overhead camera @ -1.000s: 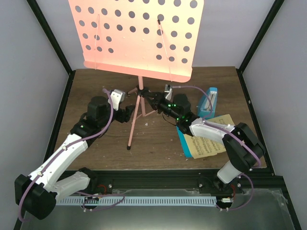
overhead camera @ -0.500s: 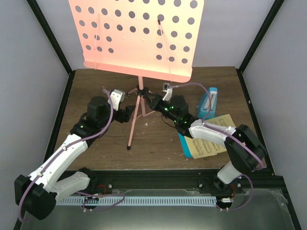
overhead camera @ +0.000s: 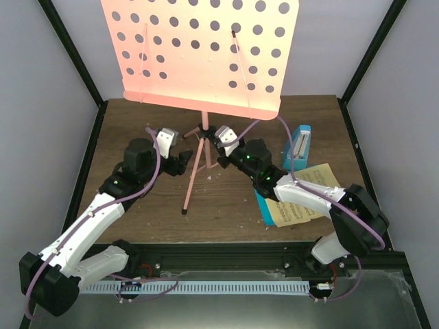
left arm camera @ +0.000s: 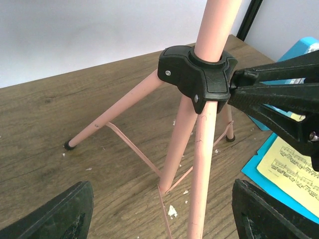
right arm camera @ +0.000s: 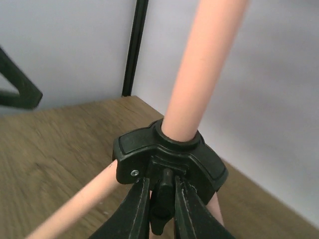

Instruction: Pack up the instrument practice props

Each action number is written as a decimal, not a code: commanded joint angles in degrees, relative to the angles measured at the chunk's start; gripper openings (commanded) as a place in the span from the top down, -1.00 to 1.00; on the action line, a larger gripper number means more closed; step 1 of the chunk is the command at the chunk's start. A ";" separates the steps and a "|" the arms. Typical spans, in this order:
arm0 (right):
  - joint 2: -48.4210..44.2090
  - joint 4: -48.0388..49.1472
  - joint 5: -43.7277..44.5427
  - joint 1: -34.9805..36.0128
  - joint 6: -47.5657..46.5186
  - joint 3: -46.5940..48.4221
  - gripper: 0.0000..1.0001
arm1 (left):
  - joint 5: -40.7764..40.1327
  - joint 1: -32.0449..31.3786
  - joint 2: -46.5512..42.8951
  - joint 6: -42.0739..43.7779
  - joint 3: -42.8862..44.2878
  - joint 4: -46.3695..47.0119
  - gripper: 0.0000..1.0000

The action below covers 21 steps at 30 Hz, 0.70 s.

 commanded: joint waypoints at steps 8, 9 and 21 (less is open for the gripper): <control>2.87 -7.96 3.88 0.88 -42.56 4.86 0.97 | -0.70 -0.27 -1.65 0.91 0.33 -0.17 -0.55; 2.67 -7.42 3.61 0.95 -42.62 4.94 0.92 | -0.72 -0.21 -1.74 0.84 0.29 -0.17 -0.55; -11.59 -4.16 -6.22 1.05 -4.26 -3.46 -0.53 | -4.56 -0.44 -3.97 1.57 -0.68 0.48 -0.55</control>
